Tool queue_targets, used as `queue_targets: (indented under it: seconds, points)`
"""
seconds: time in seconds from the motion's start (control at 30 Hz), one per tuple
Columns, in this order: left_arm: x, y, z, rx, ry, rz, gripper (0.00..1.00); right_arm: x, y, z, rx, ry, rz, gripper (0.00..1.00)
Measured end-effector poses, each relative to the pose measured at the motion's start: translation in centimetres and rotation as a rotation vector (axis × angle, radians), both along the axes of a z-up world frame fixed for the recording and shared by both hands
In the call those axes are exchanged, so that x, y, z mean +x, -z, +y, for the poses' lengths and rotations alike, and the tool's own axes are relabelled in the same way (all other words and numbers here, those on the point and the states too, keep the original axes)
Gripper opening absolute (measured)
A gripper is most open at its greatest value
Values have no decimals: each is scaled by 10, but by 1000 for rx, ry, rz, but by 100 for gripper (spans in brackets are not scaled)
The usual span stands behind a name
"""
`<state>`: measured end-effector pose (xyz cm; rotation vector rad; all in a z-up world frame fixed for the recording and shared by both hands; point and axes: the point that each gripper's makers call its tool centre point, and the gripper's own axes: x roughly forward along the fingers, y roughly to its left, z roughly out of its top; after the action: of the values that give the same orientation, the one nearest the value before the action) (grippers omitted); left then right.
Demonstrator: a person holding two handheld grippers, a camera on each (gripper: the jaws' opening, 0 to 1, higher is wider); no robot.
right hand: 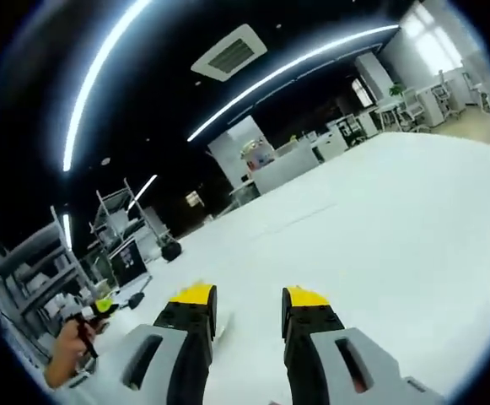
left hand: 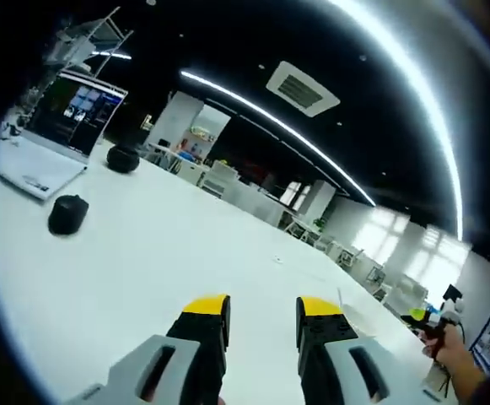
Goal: Tidy tabletop coffee trays, cups and spoons，present forward
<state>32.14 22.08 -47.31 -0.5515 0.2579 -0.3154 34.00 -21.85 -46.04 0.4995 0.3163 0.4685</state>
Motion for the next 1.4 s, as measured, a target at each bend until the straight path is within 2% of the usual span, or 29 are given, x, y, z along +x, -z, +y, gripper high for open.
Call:
queue_targets:
  seconds: [0.27,0.33,0.47,0.53,0.7,0.77,0.9,1.03,1.2,1.4]
  points:
    - [10,8,-25,-95,77,70,33,8,6,27,47,-65,75,32]
    - [12,9,-35,-141,107,93,33,11,10,31,52,-84,97,32]
    - [17,11,-49,-169,145,121,33,16,19,37,84,-105,150,32]
    - [20,9,-53,-164,136,97,33,15,25,43,92,-111,175,31]
    - [24,23,-73,-196,173,163,33,9,29,56,136,-108,220,31]
    - [24,26,-80,-229,180,191,33,6,32,62,147,-104,237,30]
    - [26,33,-100,-262,217,235,33,4,41,76,147,-123,274,30]
    - [23,40,-120,-331,266,297,33,1,47,92,148,-143,293,30]
    - [22,44,-132,-347,281,327,33,4,52,101,146,-167,320,30]
    - [20,49,-149,-398,321,397,32,10,64,108,146,-185,369,29]
